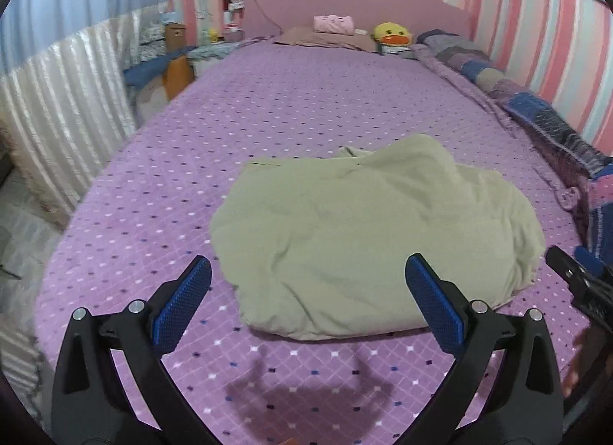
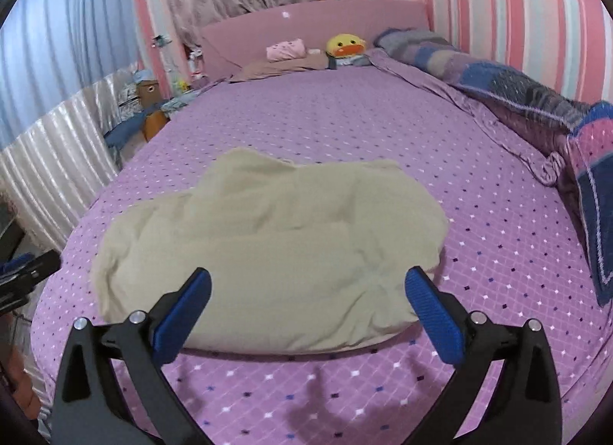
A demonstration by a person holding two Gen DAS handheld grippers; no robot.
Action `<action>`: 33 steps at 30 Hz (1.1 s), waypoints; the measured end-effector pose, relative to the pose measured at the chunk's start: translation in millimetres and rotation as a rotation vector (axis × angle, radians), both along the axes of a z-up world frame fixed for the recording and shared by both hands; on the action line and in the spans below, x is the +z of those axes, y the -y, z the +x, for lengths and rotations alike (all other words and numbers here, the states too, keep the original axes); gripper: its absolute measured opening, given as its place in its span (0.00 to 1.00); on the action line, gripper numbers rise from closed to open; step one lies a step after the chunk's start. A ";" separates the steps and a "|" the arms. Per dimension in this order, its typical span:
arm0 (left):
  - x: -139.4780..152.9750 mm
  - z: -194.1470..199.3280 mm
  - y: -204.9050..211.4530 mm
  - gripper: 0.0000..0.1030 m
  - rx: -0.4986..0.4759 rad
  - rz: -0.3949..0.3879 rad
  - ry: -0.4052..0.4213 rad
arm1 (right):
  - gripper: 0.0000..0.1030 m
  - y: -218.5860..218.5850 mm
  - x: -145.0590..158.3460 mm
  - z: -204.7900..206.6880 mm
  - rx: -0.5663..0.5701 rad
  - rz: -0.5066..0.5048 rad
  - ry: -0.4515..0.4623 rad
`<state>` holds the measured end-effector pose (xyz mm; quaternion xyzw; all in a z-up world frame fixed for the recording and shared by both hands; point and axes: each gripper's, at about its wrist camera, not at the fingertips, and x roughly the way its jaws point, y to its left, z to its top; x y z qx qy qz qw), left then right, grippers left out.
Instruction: Fold large clothes
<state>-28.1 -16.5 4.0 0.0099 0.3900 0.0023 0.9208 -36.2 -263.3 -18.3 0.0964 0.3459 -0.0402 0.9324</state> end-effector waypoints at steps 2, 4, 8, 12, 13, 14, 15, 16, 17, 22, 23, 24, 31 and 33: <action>5.7 -5.8 4.9 0.97 -0.008 0.028 0.004 | 0.98 -7.8 8.3 -2.4 -0.005 -0.024 -0.017; 11.4 -7.7 11.3 0.97 -0.025 0.043 0.000 | 0.98 -12.6 15.6 -6.5 0.005 -0.022 -0.021; 26.6 -17.6 18.9 0.97 -0.029 0.046 0.026 | 0.98 -17.9 33.9 -16.4 0.007 -0.014 -0.021; 41.7 -29.6 20.6 0.97 -0.030 0.022 0.060 | 0.98 -19.2 52.5 -23.3 -0.024 -0.018 -0.029; 44.4 -31.0 20.4 0.97 -0.029 0.020 0.064 | 0.98 -20.5 56.4 -23.8 -0.027 -0.020 -0.027; 47.4 -32.9 20.7 0.97 -0.026 0.022 0.065 | 0.98 -21.6 61.2 -25.5 -0.033 -0.025 -0.023; 49.4 -33.5 21.1 0.97 -0.027 0.022 0.064 | 0.98 -22.5 64.7 -26.2 -0.037 -0.030 -0.020; 50.8 -33.7 21.8 0.97 -0.033 0.020 0.061 | 0.98 -24.6 68.1 -26.8 -0.038 -0.034 -0.016; 51.4 -32.9 21.9 0.97 -0.038 0.020 0.059 | 0.98 -26.2 72.0 -28.1 -0.040 -0.041 -0.010; 56.4 -32.5 24.4 0.97 -0.028 0.047 0.088 | 0.98 -33.5 82.9 -30.6 -0.048 -0.088 0.042; 58.0 -32.6 24.4 0.97 -0.030 0.046 0.091 | 0.98 -33.7 85.0 -31.8 -0.046 -0.083 0.055; 59.0 -32.6 23.8 0.97 -0.035 0.041 0.092 | 0.98 -33.8 86.4 -32.4 -0.045 -0.077 0.057; 66.7 -35.4 21.8 0.97 -0.051 0.028 0.112 | 0.98 -38.1 92.6 -32.4 -0.025 -0.072 0.064; 68.0 -37.4 20.5 0.97 -0.055 0.026 0.118 | 0.98 -40.1 92.9 -32.7 -0.026 -0.081 0.065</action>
